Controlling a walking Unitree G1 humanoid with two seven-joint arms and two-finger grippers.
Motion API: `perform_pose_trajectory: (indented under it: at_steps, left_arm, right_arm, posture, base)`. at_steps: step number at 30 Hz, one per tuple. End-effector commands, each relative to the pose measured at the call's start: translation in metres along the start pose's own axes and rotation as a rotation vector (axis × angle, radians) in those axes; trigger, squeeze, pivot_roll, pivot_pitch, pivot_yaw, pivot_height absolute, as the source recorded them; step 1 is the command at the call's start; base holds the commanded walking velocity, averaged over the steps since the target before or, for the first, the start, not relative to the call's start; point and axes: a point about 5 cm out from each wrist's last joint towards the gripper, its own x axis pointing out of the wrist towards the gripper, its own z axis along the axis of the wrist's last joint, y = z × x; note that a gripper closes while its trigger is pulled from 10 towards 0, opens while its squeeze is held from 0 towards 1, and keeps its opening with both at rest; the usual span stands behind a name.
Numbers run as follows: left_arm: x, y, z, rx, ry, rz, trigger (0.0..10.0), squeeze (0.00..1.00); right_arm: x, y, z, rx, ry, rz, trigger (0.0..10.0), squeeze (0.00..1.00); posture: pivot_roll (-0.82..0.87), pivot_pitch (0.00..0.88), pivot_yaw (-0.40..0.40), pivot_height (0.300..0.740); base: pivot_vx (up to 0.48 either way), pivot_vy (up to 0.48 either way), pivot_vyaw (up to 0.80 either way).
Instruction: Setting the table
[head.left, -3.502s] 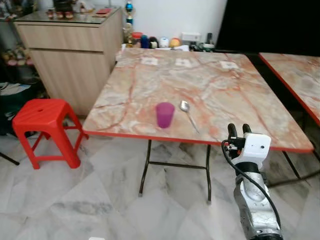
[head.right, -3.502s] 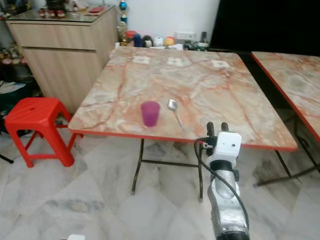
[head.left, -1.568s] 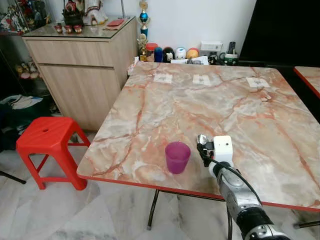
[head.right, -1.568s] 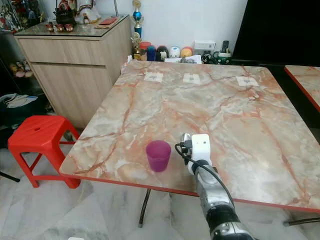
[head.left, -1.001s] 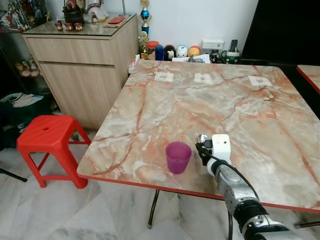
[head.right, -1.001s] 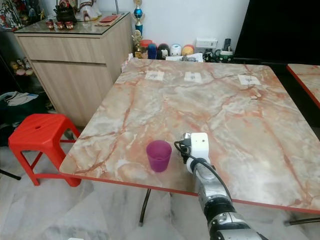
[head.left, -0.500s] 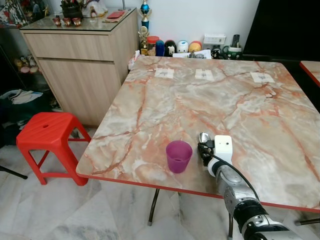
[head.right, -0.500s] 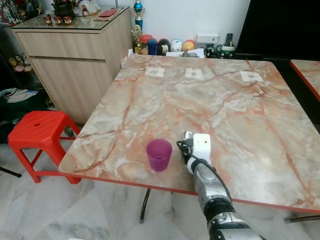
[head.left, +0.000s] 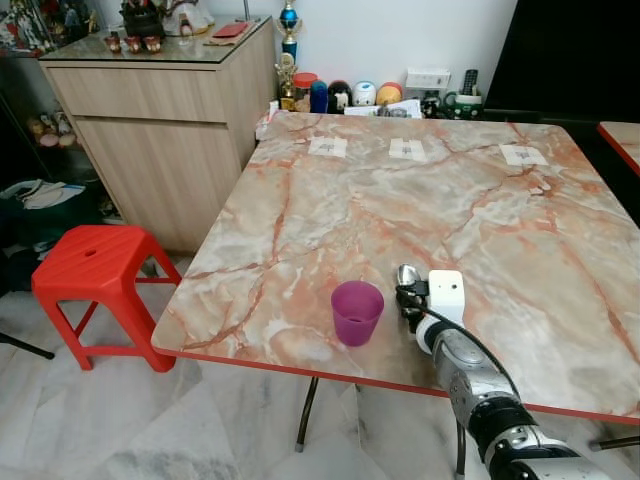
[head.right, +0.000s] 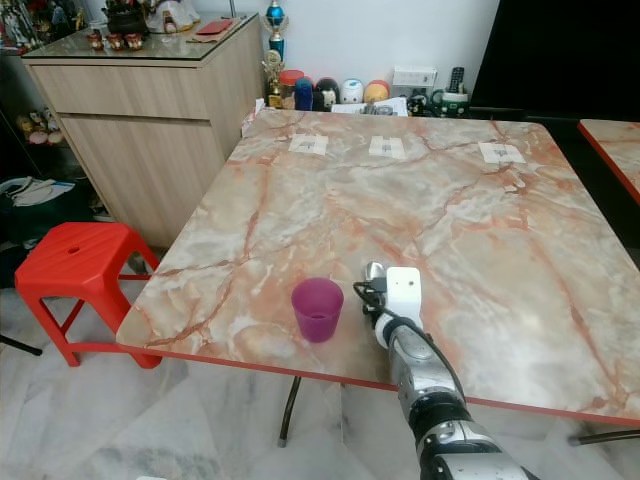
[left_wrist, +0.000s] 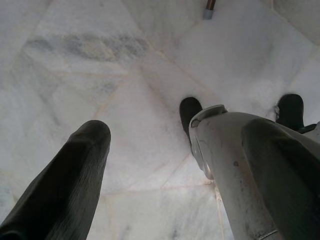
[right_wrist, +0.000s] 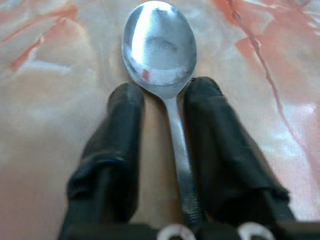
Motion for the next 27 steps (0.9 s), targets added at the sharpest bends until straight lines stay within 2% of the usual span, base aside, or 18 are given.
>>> perform_pose_trajectory:
  at_steps: [1,23,27]
  left_arm:
    - [-0.0015,0.0016,-0.0065,0.004,0.028,-0.004,10.0,0.0]
    - [-0.0015,0.0001,-0.0068,0.005,0.028,-0.023,10.0,0.0]
    - [-0.0017,-0.0001,-0.0075,0.006,0.029,-0.025,10.0,0.0]
  right_arm:
    - [-0.0009,0.0015,-0.01,-0.009,0.051,0.002,0.0,0.0]
    - [-0.0021,-0.0006,-0.0136,-0.026,0.058,-0.002,0.0,0.0]
    - [-0.0029,-0.0031,-0.0127,-0.02,0.031,-0.028,0.0,0.0]
  posture:
    - [0.04,0.094,0.015,0.74]
    - [0.03,0.078,0.015,0.74]
    - [0.03,0.067,0.016,0.74]
  base:
    - [0.0,0.0,0.0]
    - [0.0,0.0,0.0]
    - [0.0,0.0,0.0]
